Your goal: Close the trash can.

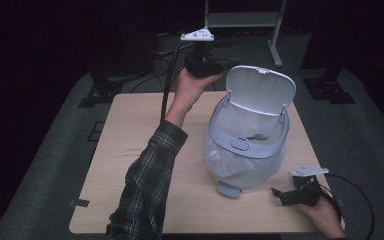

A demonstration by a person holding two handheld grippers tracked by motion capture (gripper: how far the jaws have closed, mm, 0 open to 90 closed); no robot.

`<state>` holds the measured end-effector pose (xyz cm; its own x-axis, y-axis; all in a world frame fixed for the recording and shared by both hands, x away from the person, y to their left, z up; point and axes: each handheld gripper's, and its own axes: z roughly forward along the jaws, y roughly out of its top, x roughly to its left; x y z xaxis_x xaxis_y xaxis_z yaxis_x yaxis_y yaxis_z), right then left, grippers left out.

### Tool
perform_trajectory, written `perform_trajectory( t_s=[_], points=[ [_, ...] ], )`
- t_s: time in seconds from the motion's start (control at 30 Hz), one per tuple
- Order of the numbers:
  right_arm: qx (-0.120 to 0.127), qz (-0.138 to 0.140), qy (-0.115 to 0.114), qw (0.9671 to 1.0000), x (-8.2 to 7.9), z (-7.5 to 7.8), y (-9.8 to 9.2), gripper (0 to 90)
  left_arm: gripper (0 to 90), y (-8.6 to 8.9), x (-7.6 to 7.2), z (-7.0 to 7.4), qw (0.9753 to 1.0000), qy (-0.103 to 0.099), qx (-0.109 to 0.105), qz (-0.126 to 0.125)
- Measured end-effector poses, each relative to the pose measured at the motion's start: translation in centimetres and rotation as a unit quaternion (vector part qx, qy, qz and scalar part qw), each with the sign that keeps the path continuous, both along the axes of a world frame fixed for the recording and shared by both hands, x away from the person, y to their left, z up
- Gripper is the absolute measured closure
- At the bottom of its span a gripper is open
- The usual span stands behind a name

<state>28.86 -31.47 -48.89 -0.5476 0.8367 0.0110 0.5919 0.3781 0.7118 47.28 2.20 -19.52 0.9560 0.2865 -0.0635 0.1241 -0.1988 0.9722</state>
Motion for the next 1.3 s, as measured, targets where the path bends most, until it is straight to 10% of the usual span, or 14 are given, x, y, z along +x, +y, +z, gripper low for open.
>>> perform_trajectory(
  t_s=[1.3],
  points=[
    [-0.001,0.000,0.000,1.0000,0.0,0.0,0.0,0.0,89.7,1.1,-8.0,-4.0,0.9974,0.012,0.048,-0.052]
  ],
)
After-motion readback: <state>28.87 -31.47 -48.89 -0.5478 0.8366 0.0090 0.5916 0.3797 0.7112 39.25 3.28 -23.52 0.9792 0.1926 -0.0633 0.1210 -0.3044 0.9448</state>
